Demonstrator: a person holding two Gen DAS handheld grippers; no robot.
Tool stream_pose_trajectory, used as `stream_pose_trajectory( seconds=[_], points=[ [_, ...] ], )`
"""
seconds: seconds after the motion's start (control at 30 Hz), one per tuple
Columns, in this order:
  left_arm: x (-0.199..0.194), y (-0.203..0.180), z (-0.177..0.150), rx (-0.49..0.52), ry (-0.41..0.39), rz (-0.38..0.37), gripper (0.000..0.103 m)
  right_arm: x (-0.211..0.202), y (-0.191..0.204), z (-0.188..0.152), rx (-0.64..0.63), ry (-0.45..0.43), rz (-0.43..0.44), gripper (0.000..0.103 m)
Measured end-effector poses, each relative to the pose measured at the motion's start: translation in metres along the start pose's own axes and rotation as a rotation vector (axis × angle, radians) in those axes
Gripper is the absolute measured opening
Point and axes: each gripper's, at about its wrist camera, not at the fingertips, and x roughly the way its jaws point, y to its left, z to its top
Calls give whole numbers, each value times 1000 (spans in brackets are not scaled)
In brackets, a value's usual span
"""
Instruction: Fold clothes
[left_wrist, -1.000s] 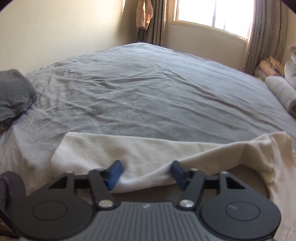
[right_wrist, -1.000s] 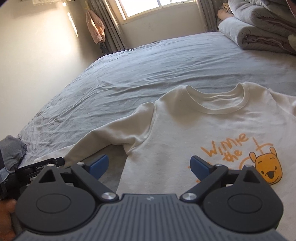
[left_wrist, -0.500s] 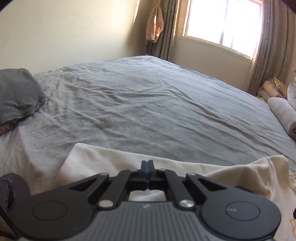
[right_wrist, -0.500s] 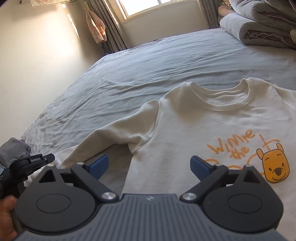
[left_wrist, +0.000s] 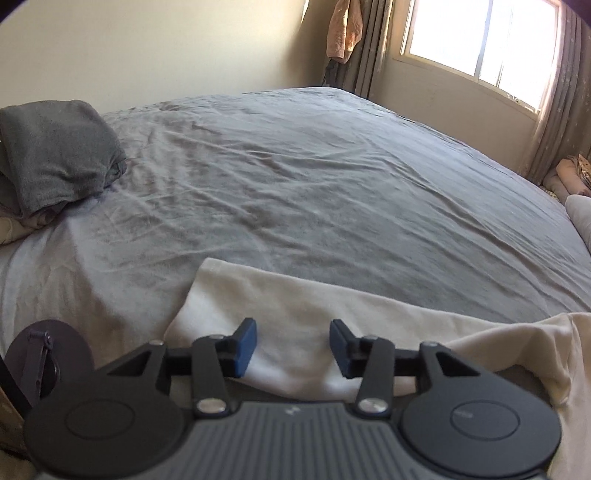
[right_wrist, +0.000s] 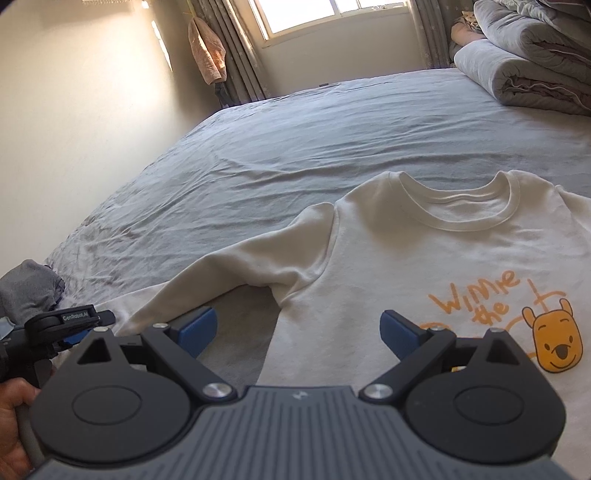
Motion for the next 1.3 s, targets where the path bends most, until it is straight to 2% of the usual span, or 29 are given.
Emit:
stream_pose_trajectory(
  seconds=[0.07, 0.1, 0.23, 0.37, 0.4, 0.5, 0.57, 0.6, 0.63, 0.7, 0.8, 0.9, 0.97, 1.0, 1.03, 1.17, 1.23, 1.3],
  points=[
    [2, -1, 0, 16, 0, -2, 23, 1, 1, -1, -3, 4, 1, 97],
    [4, -2, 0, 23, 2, -11, 1, 2, 1, -1, -2, 5, 0, 97],
    [6, 1, 4, 18, -46, -14, 0, 2, -1, -1, 3, 4, -4, 97],
    [-15, 6, 18, 26, -251, 6, 0, 0, -6, 0, 13, -5, -12, 97],
    [-15, 8, 19, 15, -255, 5, 0, 0, -7, 0, 16, -6, -14, 97],
    [-10, 16, 22, -33, -195, -7, 1, 0, -10, 0, 19, -5, -20, 97],
    [-6, 21, 24, -64, -156, -15, 11, 1, -11, 0, 21, -2, -20, 97],
    [-4, 23, 25, -80, -136, -19, 20, 1, -10, 0, 20, -1, -20, 97],
    [-2, 26, 26, -96, -116, -22, 36, 1, -10, 0, 19, -2, -20, 97],
    [4, 28, 25, -106, -75, -11, 51, 1, -9, 0, 18, -3, -16, 97],
    [12, 22, 17, -57, -15, 11, 54, 0, -7, -1, 16, -3, -8, 97],
    [14, 14, 11, -2, 4, 32, 51, 1, -5, -3, 6, 3, -7, 97],
    [13, 10, 10, 22, 2, 30, 29, 3, -4, -4, 0, 6, -12, 97],
    [13, 9, 10, 32, 2, 26, 7, 4, -4, -5, -3, 8, -15, 97],
    [13, 9, 10, 35, -2, 25, 2, 4, -3, -5, -7, 9, -18, 97],
    [12, 8, 14, 32, -49, 24, 1, 6, -1, -8, -32, 9, -28, 97],
    [5, 8, 18, 45, -129, 26, 1, 7, 0, -9, -38, 12, -28, 97],
    [-4, 5, 23, 66, -241, 32, 1, 7, 1, -11, -43, 16, -27, 97]
  ],
)
